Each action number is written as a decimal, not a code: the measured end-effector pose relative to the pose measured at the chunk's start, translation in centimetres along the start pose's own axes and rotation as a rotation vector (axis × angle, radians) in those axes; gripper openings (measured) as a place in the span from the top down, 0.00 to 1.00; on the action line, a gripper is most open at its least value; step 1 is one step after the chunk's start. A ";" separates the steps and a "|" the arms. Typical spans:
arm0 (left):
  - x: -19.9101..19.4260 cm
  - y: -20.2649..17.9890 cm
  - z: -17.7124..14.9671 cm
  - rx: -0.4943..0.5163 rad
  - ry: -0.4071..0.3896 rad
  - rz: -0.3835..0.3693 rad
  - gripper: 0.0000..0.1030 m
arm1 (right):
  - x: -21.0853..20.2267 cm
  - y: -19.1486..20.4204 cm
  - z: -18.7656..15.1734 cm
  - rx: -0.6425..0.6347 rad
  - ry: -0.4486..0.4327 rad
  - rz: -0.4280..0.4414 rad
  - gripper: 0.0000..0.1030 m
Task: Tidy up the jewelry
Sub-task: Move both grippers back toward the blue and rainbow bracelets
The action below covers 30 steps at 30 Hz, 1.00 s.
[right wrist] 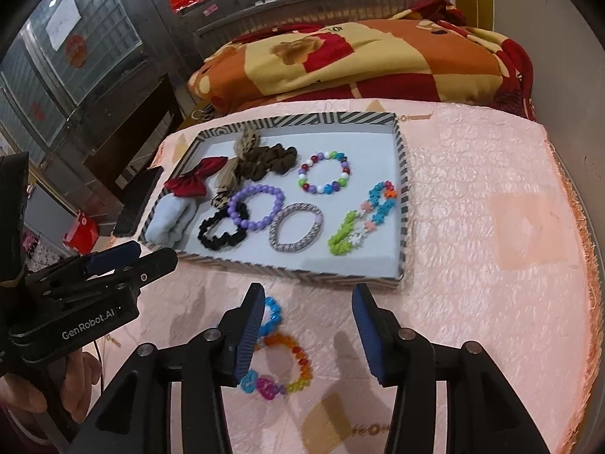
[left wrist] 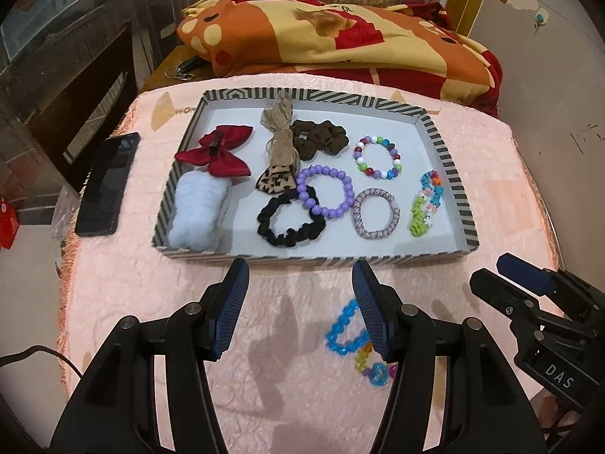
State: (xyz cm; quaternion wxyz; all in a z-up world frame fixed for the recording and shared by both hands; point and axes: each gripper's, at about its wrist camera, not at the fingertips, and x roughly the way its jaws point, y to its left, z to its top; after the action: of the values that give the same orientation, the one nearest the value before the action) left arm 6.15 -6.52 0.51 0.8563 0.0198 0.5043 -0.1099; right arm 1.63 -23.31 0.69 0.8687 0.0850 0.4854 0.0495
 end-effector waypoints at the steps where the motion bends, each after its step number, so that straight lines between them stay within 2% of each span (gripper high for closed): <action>1: -0.1 0.1 -0.2 0.001 0.000 0.001 0.45 | -0.1 0.2 -0.2 -0.004 -0.001 -0.002 0.52; 30: -1.8 1.8 -3.1 -0.028 0.006 -0.008 0.45 | -1.1 2.6 -3.3 -0.036 0.027 -0.009 0.48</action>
State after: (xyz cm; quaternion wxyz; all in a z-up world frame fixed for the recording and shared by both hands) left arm 3.01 -4.01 0.46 0.8545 0.0059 0.5085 -0.1060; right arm -1.74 -20.58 0.43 0.8637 0.0663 0.4965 0.0554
